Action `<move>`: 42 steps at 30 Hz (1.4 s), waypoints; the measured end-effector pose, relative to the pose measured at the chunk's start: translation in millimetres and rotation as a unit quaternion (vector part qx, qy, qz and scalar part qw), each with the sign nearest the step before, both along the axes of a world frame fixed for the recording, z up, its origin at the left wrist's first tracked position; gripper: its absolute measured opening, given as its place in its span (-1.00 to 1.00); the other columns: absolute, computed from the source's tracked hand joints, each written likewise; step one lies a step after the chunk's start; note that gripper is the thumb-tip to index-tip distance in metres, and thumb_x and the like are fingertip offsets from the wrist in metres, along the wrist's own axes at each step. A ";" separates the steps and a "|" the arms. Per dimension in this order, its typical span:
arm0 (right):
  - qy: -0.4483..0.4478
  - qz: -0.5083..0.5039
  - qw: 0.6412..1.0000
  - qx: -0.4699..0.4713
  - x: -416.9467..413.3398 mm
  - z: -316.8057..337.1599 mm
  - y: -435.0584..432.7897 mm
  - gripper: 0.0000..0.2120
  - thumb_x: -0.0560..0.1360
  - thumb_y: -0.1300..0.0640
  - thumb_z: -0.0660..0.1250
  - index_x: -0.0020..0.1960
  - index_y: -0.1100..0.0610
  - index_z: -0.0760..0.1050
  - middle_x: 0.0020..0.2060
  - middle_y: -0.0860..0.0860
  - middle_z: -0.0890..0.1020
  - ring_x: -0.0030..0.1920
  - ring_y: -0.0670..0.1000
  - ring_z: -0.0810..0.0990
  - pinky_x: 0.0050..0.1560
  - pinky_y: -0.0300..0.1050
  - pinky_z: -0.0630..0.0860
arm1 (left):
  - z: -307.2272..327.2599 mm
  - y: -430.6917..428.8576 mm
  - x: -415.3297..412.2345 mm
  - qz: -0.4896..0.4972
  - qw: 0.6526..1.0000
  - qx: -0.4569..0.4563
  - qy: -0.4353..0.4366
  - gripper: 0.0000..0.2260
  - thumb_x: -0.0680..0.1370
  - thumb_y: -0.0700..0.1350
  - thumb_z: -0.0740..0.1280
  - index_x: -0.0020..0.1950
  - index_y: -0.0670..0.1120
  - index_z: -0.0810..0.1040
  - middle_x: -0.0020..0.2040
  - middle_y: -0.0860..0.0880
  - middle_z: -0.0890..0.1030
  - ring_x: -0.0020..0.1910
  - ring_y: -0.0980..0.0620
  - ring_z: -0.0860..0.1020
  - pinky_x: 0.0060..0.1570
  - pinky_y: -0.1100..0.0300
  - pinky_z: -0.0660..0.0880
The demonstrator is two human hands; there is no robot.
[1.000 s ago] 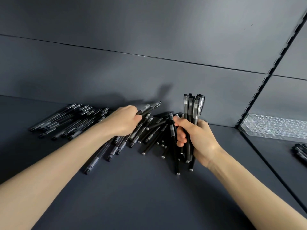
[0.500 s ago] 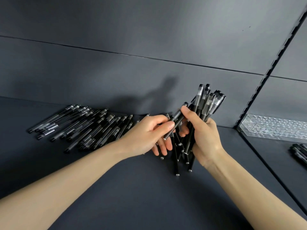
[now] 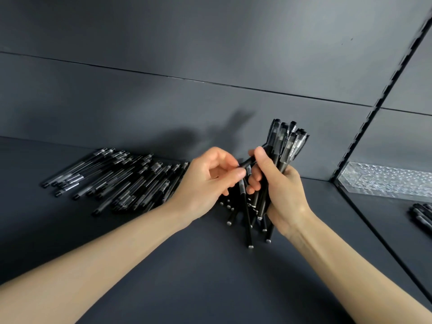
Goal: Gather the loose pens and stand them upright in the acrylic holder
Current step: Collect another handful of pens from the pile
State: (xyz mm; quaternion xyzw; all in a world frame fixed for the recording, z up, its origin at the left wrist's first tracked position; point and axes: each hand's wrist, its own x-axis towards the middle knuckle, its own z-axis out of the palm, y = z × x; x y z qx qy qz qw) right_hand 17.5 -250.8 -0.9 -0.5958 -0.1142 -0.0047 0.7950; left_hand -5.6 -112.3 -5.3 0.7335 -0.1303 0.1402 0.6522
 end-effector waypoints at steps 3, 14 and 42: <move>0.017 -0.019 0.999 -0.025 0.0 0.6 -1.2 -0.71 0.44 0.05 0.40 -0.30 0.17 0.38 -0.49 0.03 0.39 -0.47 -0.02 0.36 -0.36 -0.15 0.41 | -0.4 -3.4 -2.8 -0.052 0.998 0.026 0.003 -0.91 0.48 -0.23 0.42 -0.11 -0.19 0.52 -0.31 0.03 0.65 -0.30 0.14 0.59 -0.25 0.35 0.48; 0.051 -0.019 0.998 0.033 3.5 -0.5 -4.5 -0.79 0.56 0.17 0.28 -0.24 0.16 0.37 -0.47 0.06 0.43 -0.49 0.02 0.40 -0.41 -0.14 0.47 | -21.5 34.6 23.5 0.097 0.854 0.509 0.049 -0.57 0.47 0.20 0.34 0.22 -0.02 0.50 0.09 0.04 0.47 0.12 0.02 0.44 0.10 0.12 0.39; 0.080 -0.053 0.995 0.000 11.2 -2.8 -7.2 -0.76 0.48 0.06 0.38 -0.25 0.12 0.37 -0.49 0.04 0.38 -0.46 0.01 0.37 -0.39 -0.11 0.37 | -10.0 16.9 8.6 -0.008 0.984 0.179 0.015 -0.87 0.49 -0.04 0.41 -0.22 -0.05 0.62 -0.31 0.05 0.62 -0.30 0.12 0.58 -0.18 0.27 0.48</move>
